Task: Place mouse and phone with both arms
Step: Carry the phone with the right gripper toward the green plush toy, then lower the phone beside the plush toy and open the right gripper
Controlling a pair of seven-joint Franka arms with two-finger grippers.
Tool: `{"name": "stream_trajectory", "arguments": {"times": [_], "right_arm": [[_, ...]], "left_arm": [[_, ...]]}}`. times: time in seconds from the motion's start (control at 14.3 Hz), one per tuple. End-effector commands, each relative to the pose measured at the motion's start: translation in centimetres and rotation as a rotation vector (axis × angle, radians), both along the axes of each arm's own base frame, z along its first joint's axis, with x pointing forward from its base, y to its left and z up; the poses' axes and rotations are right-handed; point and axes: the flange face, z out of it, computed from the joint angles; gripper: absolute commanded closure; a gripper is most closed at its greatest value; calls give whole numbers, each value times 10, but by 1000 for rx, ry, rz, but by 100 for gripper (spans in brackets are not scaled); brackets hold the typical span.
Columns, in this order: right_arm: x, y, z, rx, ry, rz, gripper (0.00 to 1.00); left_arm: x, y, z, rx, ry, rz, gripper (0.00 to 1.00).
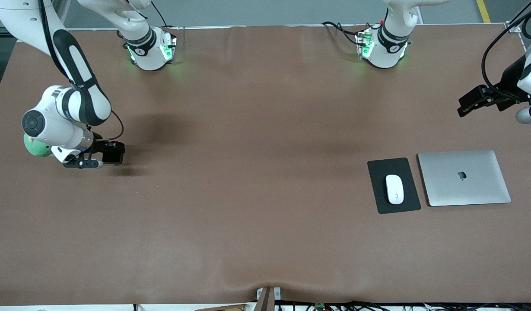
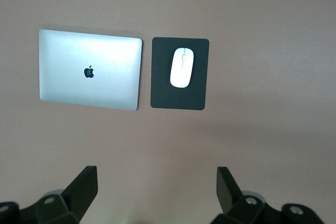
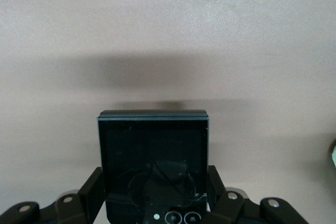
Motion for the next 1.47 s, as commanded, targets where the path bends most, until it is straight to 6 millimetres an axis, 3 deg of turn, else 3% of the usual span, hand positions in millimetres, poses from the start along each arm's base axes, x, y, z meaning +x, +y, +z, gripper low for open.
{"name": "stream_trajectory", "arguments": {"times": [0.0,0.35,0.56,0.63,0.7,0.98,1.4], "right_arm": [[-7,-7,-15,-9,-17,24,100],[-11,-8,-39,-19,-17,23,100],[-13,-10,-43,-17,-8,20,100],[-12,-9,-43,-17,-6,20,59],[-12,-8,-43,-16,-1,20,1],[9,-8,-18,1,34,21,0],[79,-16,51,-5,-43,33,0]], "left_arm": [[1,2,4,-19,-5,-21,0],[2,3,5,-18,-10,-19,0],[2,3,6,-18,-13,-21,0],[2,3,6,-18,-13,-21,0],[1,3,5,-17,-10,-22,0],[2,3,4,-18,-8,-21,0],[4,1,2,-18,-5,-25,0]]}}
